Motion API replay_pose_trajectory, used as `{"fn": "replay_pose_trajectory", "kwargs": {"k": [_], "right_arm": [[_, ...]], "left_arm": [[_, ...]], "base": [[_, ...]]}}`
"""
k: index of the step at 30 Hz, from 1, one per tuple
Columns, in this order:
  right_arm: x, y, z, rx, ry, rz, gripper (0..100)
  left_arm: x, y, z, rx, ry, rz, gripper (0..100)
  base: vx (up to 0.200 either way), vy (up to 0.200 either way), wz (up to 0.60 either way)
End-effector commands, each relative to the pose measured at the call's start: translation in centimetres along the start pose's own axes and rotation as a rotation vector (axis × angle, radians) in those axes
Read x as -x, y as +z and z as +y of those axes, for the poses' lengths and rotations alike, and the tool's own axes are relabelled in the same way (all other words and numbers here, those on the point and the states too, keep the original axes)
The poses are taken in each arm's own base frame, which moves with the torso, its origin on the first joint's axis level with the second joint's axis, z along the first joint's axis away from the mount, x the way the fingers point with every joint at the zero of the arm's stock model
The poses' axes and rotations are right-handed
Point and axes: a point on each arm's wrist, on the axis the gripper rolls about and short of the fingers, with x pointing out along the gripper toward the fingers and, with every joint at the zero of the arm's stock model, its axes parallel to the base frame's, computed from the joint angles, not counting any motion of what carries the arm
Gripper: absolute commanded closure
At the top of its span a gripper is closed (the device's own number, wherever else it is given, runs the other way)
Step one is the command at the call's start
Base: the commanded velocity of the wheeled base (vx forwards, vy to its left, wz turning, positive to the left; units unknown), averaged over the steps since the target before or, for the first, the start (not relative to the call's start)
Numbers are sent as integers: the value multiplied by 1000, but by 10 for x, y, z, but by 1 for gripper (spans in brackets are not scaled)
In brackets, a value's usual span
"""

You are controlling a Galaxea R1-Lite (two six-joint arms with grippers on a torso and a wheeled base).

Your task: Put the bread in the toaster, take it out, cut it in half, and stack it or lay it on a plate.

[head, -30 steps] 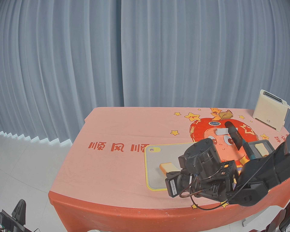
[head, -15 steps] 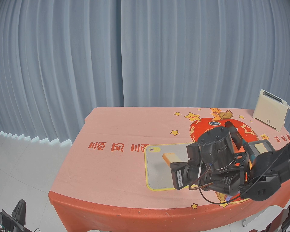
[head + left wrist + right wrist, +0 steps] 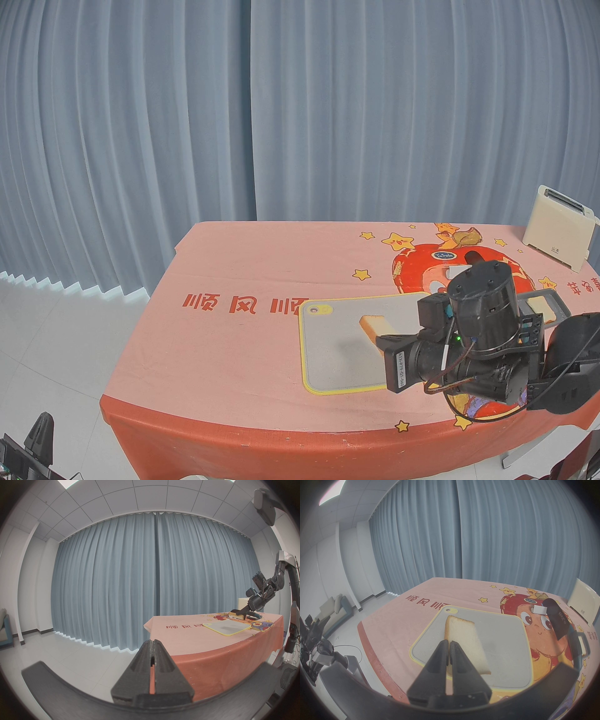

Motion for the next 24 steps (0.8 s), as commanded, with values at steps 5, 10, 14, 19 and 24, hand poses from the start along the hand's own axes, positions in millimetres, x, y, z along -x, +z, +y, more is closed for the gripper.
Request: {"fn": "replay_pose_trajectory", "kwargs": {"k": [5, 10, 14, 19, 24], "right_arm": [[24, -1, -12, -20, 0, -36, 100], [34, -11, -23, -27, -16, -32, 100], [37, -13, -27, -34, -28, -32, 100], [62, -10, -38, -113, 19, -82, 100], [67, -15, -36, -100, 37, -81, 100]], "left_arm": [[0, -5, 0, 1, 0, 1, 100], [0, -5, 0, 1, 0, 1, 100], [0, -5, 0, 1, 0, 1, 100], [0, -5, 0, 1, -1, 1, 100], [0, -5, 0, 1, -1, 1, 100]], "base": [[0, 0, 0], [0, 0, 0], [0, 0, 0], [0, 0, 0], [0, 0, 0]]}}
